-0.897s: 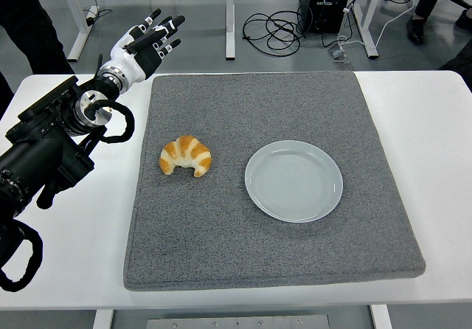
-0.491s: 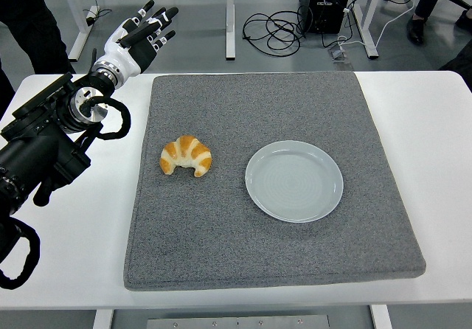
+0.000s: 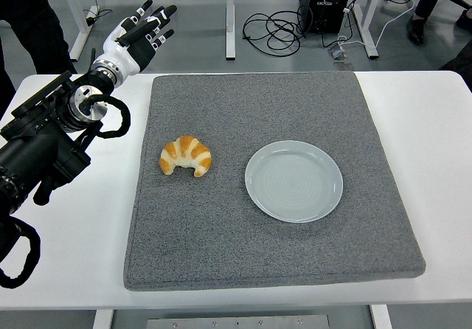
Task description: Place the bread on the plate
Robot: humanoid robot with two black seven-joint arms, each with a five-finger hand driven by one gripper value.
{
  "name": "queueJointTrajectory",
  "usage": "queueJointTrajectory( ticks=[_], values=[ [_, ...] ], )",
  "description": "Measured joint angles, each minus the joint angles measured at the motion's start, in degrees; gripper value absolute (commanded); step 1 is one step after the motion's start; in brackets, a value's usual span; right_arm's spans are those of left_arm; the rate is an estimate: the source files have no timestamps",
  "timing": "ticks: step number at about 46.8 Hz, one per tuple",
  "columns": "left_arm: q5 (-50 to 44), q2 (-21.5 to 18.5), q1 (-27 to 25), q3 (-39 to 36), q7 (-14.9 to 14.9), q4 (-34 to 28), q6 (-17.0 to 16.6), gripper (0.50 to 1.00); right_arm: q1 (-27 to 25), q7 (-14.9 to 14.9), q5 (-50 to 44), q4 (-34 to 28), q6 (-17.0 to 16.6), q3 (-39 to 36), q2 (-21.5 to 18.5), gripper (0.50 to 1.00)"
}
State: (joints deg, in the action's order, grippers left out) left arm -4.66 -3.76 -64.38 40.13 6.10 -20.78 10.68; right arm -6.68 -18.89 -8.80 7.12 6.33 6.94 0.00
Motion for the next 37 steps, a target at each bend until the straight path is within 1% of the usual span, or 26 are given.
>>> queueJointTrajectory(
  ticks=[6, 8, 9, 16, 17, 19, 25, 29, 31, 37],
  values=[
    [0.6, -0.2, 0.8, -0.7, 0.9, 0.0, 0.0, 0.981, 0.0, 0.0, 0.0, 0.0, 0.0, 0.0, 0.0, 1.0],
    [0.9, -0.6, 1.0, -1.1, 1.9, 0.0, 0.0, 0.981, 0.0, 0.0, 0.0, 0.0, 0.0, 0.0, 0.0, 1.0],
    [1.2, -0.9, 1.1, -1.1, 2.6, 0.0, 0.1, 0.981, 0.0, 0.0, 0.0, 0.0, 0.0, 0.0, 0.0, 1.0],
    [5.3, -1.5, 2.0, -1.8, 10.7, -0.1, 0.4, 0.983, 0.0, 0.0, 0.0, 0.0, 0.0, 0.0, 0.0, 1.0],
    [6.3, -1.5, 2.0, -2.3, 11.7, -0.1, 0.4, 0.981, 0.0, 0.0, 0.0, 0.0, 0.0, 0.0, 0.0, 1.0],
    [7.6, -1.5, 2.0, -3.4, 12.5, -0.1, 0.4, 0.981, 0.0, 0.0, 0.0, 0.0, 0.0, 0.0, 0.0, 1.0],
    [8.1, -1.7, 1.8, -4.8, 12.3, -0.5, 0.4, 0.981, 0.0, 0.0, 0.0, 0.0, 0.0, 0.0, 0.0, 1.0],
    [8.0, -2.1, 1.8, -4.9, 11.6, -2.4, 0.4, 0.983, 0.0, 0.0, 0.0, 0.0, 0.0, 0.0, 0.0, 1.0],
    [8.2, -3.0, 1.9, -4.9, 10.9, -4.4, 0.5, 0.981, 0.0, 0.0, 0.0, 0.0, 0.0, 0.0, 0.0, 1.0],
    [8.6, -9.4, 3.5, -4.8, 10.1, -15.3, 0.1, 0.98, 0.0, 0.0, 0.0, 0.0, 0.0, 0.0, 0.0, 1.0]
  ],
)
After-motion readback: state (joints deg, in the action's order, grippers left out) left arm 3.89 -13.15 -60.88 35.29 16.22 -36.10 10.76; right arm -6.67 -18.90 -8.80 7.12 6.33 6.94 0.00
